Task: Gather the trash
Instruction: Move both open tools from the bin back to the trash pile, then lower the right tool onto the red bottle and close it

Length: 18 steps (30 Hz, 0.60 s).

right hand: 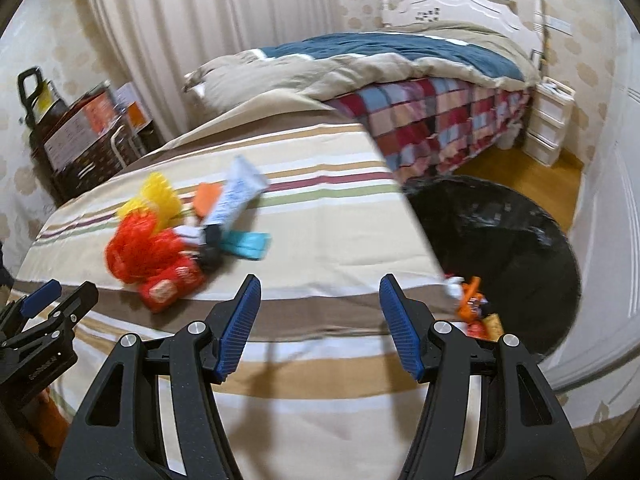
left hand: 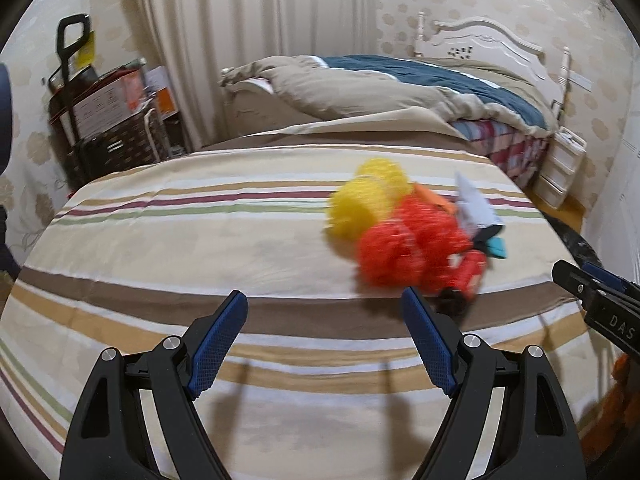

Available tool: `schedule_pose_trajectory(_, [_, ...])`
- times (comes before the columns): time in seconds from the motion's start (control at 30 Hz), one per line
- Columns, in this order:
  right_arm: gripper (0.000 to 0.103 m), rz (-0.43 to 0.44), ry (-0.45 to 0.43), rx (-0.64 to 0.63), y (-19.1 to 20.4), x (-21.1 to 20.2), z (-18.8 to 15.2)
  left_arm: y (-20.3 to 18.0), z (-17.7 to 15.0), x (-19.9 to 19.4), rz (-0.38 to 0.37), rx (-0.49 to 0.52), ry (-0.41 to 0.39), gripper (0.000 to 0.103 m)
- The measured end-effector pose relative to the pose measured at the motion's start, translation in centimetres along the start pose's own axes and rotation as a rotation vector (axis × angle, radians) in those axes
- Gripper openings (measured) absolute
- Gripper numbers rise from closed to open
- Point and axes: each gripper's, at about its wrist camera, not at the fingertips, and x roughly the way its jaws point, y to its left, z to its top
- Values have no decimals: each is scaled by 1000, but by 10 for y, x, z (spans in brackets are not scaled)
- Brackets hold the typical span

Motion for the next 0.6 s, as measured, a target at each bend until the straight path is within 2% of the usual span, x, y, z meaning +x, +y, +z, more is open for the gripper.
schedule_pose_trajectory(0.27, [60, 55, 31, -52, 49, 15, 7, 40, -4, 3, 38, -61, 8, 79])
schedule_pose_trajectory(0.5, [62, 58, 64, -84, 73, 29, 11, 54, -3, 8, 30, -98, 21, 79])
schedule_pose_trajectory(0.6, [67, 53, 69, -86, 75, 31, 8, 54, -3, 9, 27, -95, 21, 79])
